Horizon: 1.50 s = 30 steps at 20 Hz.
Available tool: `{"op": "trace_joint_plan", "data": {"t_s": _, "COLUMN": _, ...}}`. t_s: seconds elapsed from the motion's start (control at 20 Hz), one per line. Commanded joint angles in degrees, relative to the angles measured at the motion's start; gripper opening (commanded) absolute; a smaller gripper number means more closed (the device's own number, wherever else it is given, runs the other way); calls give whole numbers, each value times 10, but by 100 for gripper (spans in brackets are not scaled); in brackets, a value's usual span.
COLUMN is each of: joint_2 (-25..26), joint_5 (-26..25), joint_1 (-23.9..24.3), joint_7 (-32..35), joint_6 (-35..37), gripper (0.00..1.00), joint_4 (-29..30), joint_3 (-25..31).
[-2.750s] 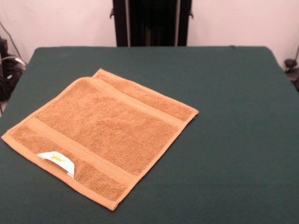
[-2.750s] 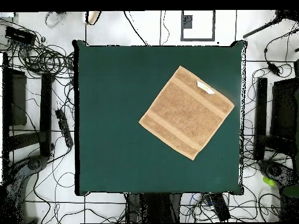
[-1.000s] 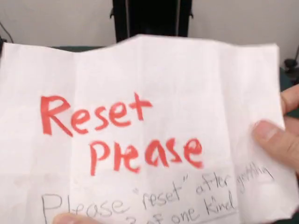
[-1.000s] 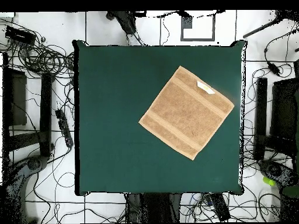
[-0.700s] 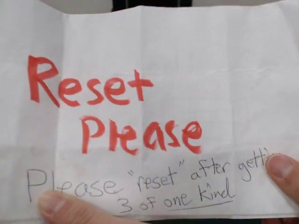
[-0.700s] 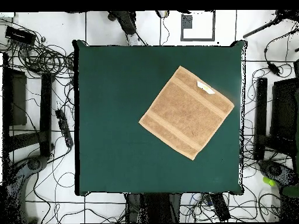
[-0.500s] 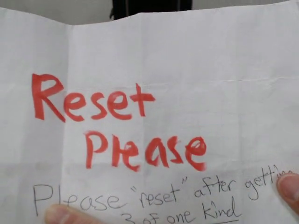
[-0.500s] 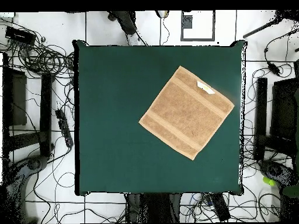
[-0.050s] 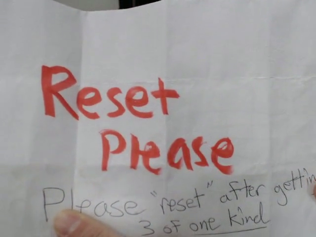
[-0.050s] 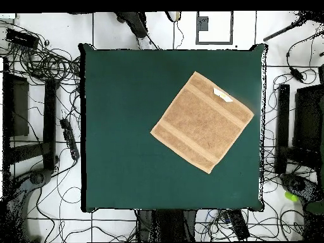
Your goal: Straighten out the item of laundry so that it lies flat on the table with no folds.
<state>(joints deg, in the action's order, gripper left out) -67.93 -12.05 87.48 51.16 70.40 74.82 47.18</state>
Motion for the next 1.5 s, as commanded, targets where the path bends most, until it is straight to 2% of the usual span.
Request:
{"op": "trace_joint_plan", "data": {"t_s": 0.05, "joint_2": 94, "joint_5": -69, "joint_1": -33, "joint_7": -203, "joint_6": 159, "gripper": 0, "joint_4": -147, "joint_3": 19}}
{"op": "trace_joint_plan", "data": {"t_s": 0.2, "joint_2": 126, "joint_5": -95, "joint_1": -45, "joint_7": -224, "joint_6": 192, "gripper": 0, "joint_4": -201, "joint_3": 26}}
{"op": "trace_joint_plan", "data": {"t_s": 0.35, "joint_2": 119, "joint_5": -87, "joint_1": -49, "joint_7": -195, "joint_6": 196, "gripper": 0, "joint_4": -191, "joint_3": 28}}
{"op": "trace_joint_plan", "data": {"t_s": 0.8, "joint_2": 20, "joint_5": 3, "joint_1": -55, "joint_7": -24, "joint_6": 114, "gripper": 0, "joint_4": -23, "joint_3": -3}}
{"op": "trace_joint_plan", "data": {"t_s": 1.0, "joint_2": -3, "joint_5": 22, "joint_1": -62, "joint_7": 6, "joint_6": 82, "gripper": 0, "joint_4": 16, "joint_3": -18}}
{"op": "trace_joint_plan", "data": {"t_s": 1.2, "joint_2": -18, "joint_5": 30, "joint_1": -63, "joint_7": 10, "joint_6": 47, "gripper": 0, "joint_4": 42, "joint_3": -31}}
{"op": "trace_joint_plan", "data": {"t_s": 1.35, "joint_2": -18, "joint_5": 21, "joint_1": -62, "joint_7": -8, "joint_6": 66, "gripper": 0, "joint_4": 19, "joint_3": -36}}
{"op": "trace_joint_plan", "data": {"t_s": 1.5, "joint_2": 1, "joint_5": -7, "joint_1": -50, "joint_7": -67, "joint_6": 183, "gripper": 0, "joint_4": -89, "joint_3": -30}}
